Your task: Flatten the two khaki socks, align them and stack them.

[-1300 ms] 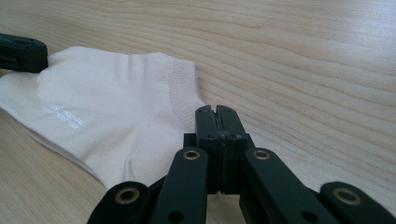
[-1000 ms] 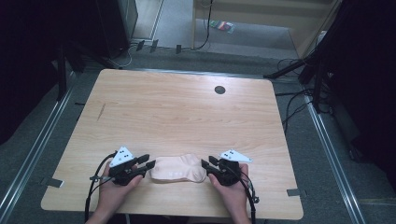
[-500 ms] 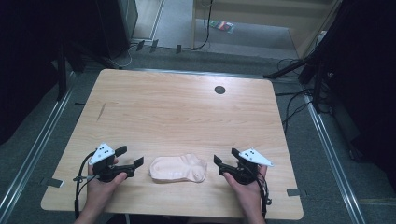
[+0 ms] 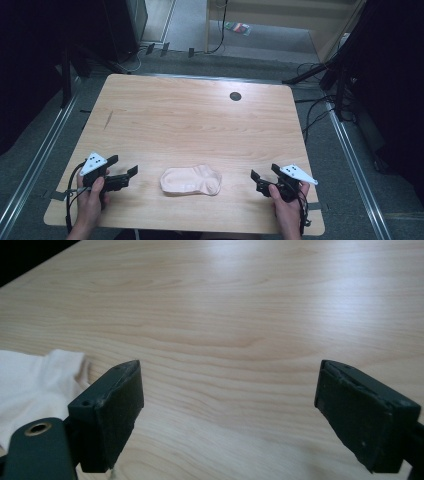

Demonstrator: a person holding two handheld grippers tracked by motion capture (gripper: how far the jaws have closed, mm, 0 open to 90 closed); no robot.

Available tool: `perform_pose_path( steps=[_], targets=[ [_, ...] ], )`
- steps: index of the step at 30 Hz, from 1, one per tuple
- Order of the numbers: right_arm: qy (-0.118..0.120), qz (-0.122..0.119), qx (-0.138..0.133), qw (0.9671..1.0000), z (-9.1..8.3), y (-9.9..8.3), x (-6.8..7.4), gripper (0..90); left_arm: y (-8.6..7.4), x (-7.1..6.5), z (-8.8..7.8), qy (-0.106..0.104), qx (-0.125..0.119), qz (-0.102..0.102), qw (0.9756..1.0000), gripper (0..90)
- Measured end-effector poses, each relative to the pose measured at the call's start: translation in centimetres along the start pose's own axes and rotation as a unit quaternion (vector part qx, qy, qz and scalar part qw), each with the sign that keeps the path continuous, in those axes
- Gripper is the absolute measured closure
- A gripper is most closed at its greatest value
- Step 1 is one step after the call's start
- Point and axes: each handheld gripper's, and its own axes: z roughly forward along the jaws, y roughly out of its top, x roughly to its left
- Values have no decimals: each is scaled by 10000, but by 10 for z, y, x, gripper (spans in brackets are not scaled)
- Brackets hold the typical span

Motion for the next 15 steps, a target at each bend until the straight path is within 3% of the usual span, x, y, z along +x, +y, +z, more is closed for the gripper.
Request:
perform_pose_path(
  steps=[5,15],
  targets=[
    [-163,23,29,9999,-14,-7,-16,123,-5,11,-9,142,-11,26,9999,104],
    [-449,145,-12,9989,-40,-17,-44,124,-18,40,-34,525,1,-109,9986,101]
  ],
)
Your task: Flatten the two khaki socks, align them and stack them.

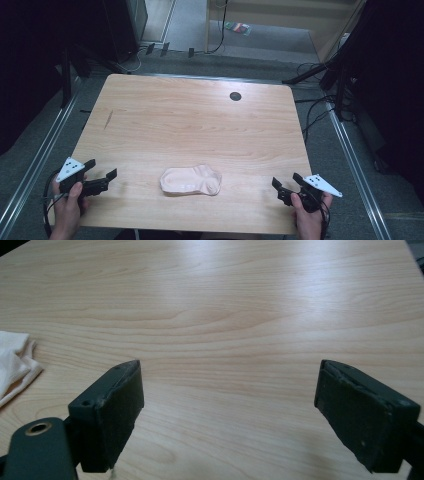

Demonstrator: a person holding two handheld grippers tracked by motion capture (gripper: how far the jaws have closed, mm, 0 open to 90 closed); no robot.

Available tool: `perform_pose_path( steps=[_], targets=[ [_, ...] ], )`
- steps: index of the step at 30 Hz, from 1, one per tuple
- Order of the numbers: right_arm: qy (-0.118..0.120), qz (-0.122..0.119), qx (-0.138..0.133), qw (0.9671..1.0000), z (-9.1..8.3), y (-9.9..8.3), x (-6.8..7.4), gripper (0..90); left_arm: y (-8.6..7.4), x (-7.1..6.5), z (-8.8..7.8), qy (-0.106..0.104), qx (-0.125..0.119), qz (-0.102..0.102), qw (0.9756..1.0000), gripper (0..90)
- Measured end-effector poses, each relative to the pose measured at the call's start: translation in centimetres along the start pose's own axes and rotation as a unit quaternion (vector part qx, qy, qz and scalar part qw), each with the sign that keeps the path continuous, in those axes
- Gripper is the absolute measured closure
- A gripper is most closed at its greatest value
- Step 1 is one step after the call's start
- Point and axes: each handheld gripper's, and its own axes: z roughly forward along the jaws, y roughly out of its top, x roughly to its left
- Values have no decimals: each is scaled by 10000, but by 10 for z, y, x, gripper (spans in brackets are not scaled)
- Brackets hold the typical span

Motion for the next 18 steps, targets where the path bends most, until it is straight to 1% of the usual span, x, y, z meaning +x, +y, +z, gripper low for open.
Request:
perform_pose_path(
  steps=[2,3,6,7,8,9,10,11,13,14,15,16,18],
  targets=[
    [-71,2,-11,10000,-7,-2,-8,124,-3,8,-6,95,-7,-8,10000,100],
    [-87,22,-16,10000,-8,-4,-10,124,-3,10,-7,143,-12,-8,9999,100],
    [-176,68,-21,9998,-14,-7,-17,124,-6,15,-10,276,29,100,9996,100],
    [-189,68,-29,9998,-15,-8,-19,124,-6,16,-10,290,21,80,9995,100],
    [-232,47,-4,9997,-17,-10,-21,124,-6,16,-10,290,21,80,9995,100],
    [-274,-3,27,9996,-18,-11,-22,128,-8,17,-10,258,-8,35,9997,100],
    [-300,-27,65,9995,-19,-12,-24,129,-8,17,-10,236,21,37,9997,95],
    [-299,-34,12,9995,-21,-13,-25,129,-8,17,-10,232,3,43,9997,92],
    [-321,56,-40,9995,-25,-14,-28,133,-8,17,-10,210,-19,27,9998,84],
    [-306,136,-70,9994,-25,-14,-29,132,-8,19,-11,171,-38,-11,9998,78],
    [-300,172,-53,9994,-25,-14,-30,132,-9,22,-12,98,-86,-146,9998,77],
    [-309,165,-12,9994,-25,-14,-30,132,-9,23,-13,87,-135,-237,9996,77],
    [-301,76,64,9995,-24,-14,-27,132,-10,24,-14,40,-135,-286,9995,77]
  ],
)
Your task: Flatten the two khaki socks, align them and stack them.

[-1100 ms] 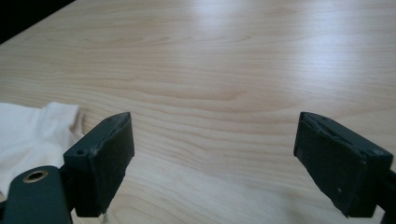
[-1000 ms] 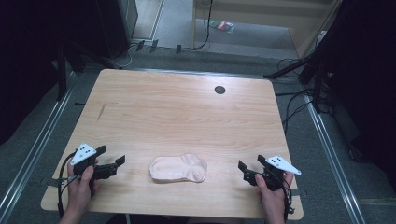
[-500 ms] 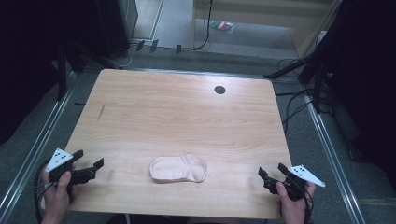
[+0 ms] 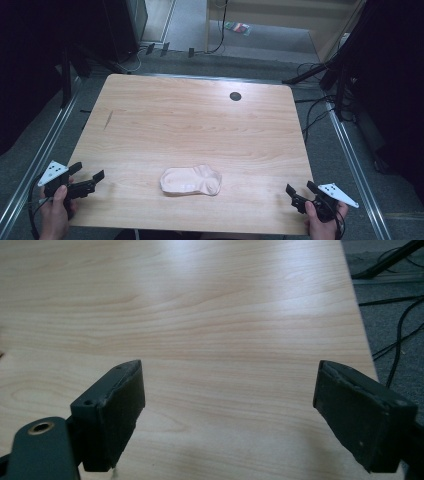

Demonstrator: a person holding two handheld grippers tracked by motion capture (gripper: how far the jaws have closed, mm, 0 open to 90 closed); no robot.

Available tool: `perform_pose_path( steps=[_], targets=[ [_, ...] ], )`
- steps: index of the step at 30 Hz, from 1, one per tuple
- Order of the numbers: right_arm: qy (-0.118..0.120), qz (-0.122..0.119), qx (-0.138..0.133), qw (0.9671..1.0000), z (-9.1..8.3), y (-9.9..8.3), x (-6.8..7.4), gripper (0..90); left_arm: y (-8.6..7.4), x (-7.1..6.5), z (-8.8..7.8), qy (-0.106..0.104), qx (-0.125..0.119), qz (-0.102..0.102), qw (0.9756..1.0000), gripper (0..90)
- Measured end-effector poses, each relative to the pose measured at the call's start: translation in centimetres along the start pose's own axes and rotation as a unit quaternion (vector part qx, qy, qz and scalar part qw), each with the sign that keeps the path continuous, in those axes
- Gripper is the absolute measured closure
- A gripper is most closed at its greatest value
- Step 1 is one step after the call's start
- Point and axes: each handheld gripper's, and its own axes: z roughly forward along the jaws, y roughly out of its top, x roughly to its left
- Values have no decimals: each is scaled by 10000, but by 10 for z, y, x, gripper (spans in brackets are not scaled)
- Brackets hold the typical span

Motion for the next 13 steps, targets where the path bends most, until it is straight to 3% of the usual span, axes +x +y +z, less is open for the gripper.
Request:
perform_pose_path(
  steps=[2,5,9,13],
  targets=[
    [13,-110,49,9999,1,0,2,131,0,-1,0,20,3,77,10000,77],
    [-6,-82,65,9999,1,0,2,131,0,-3,1,19,12,151,9999,77],
    [-25,81,42,10000,0,0,-1,130,0,-2,1,11,-35,88,10000,77],
    [-209,-19,-87,9997,2,1,2,142,1,-2,2,3,-40,52,10000,77]
  ],
)
